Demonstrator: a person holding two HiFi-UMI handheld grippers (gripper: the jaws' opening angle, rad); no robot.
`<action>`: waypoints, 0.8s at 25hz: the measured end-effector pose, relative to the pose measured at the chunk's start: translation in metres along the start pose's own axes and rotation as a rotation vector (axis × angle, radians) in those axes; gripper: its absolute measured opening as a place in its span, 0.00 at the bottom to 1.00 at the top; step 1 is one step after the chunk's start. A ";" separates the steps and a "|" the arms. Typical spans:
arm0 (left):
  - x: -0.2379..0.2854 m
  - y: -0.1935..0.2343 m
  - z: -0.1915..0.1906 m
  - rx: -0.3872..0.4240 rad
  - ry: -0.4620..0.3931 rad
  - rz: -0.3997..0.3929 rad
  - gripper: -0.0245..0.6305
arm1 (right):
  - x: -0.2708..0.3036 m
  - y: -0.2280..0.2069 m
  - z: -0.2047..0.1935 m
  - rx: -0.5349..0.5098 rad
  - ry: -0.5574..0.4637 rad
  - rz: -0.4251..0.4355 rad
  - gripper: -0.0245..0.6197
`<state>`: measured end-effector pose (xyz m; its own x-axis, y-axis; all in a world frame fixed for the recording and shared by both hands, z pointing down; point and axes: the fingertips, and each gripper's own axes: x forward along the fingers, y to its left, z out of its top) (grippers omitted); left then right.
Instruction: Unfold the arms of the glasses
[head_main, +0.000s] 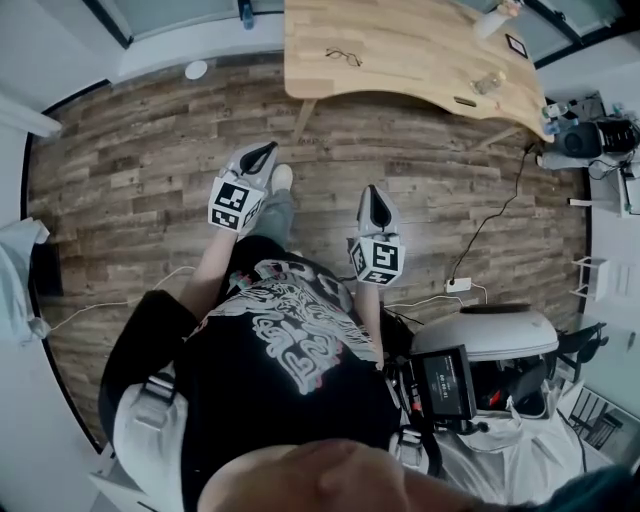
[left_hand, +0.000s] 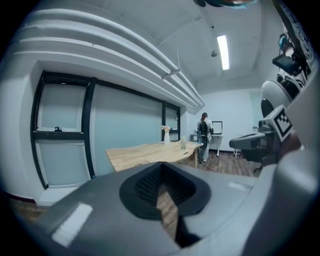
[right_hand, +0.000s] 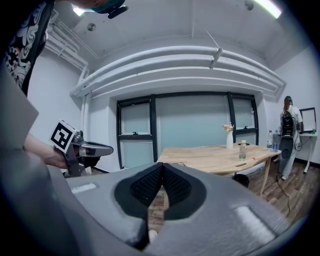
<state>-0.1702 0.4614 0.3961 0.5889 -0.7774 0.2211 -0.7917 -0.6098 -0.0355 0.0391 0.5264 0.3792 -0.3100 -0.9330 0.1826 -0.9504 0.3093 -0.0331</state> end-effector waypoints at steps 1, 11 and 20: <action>0.011 0.006 0.000 -0.002 0.000 0.001 0.02 | 0.010 -0.006 0.000 -0.003 0.007 0.000 0.04; 0.159 0.103 0.019 -0.010 0.008 -0.027 0.02 | 0.167 -0.081 0.024 -0.012 0.060 -0.038 0.04; 0.280 0.189 0.053 -0.021 -0.024 -0.122 0.02 | 0.318 -0.119 0.052 -0.036 0.094 -0.041 0.04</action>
<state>-0.1461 0.1205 0.3996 0.6846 -0.7010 0.1995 -0.7169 -0.6971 0.0109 0.0524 0.1833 0.3898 -0.2656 -0.9240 0.2749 -0.9601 0.2794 0.0114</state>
